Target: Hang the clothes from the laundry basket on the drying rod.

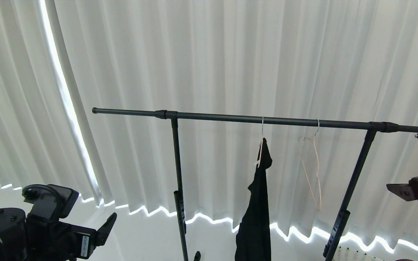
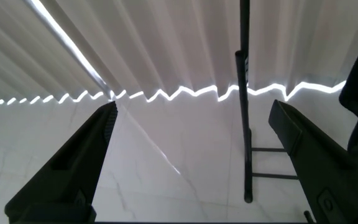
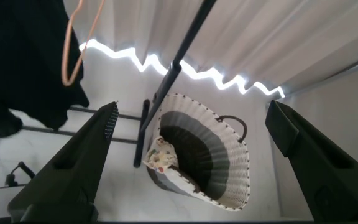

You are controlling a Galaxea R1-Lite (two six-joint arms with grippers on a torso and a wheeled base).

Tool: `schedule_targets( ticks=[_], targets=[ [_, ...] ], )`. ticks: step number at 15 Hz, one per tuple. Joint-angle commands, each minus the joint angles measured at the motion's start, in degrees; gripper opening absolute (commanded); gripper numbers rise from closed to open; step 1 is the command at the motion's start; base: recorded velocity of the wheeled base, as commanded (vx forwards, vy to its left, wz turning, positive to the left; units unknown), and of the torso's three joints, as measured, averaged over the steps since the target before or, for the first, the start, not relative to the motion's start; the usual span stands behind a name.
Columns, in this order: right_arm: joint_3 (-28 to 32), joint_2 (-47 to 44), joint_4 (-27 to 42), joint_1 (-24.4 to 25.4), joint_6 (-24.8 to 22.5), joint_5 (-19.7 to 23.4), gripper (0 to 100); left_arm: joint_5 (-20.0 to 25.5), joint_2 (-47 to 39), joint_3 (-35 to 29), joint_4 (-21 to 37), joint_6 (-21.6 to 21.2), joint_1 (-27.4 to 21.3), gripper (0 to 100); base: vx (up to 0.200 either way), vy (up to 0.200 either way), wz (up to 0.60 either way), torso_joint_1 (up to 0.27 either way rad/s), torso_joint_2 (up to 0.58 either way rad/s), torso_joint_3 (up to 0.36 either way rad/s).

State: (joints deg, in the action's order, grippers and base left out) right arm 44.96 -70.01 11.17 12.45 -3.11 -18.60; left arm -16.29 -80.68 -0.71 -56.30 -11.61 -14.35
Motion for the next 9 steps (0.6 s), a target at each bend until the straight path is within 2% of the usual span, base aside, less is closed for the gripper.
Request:
schedule_targets(
  ticks=[1,9],
  targets=[
    [-3.0,3.6,-1.1,-0.8,-0.2,0.0,100,-0.2,0.3,0.0,0.0,0.0,0.0,100,0.0,0.0,0.0,0.0,0.0,0.0],
    [-4.5,6.7,-1.1,-1.4,-1.0,-0.2,100,-0.2,1.0,-0.3,0.0,-0.1,0.0,100,0.0,0.0,0.0,0.0,0.0,0.0]
  ],
)
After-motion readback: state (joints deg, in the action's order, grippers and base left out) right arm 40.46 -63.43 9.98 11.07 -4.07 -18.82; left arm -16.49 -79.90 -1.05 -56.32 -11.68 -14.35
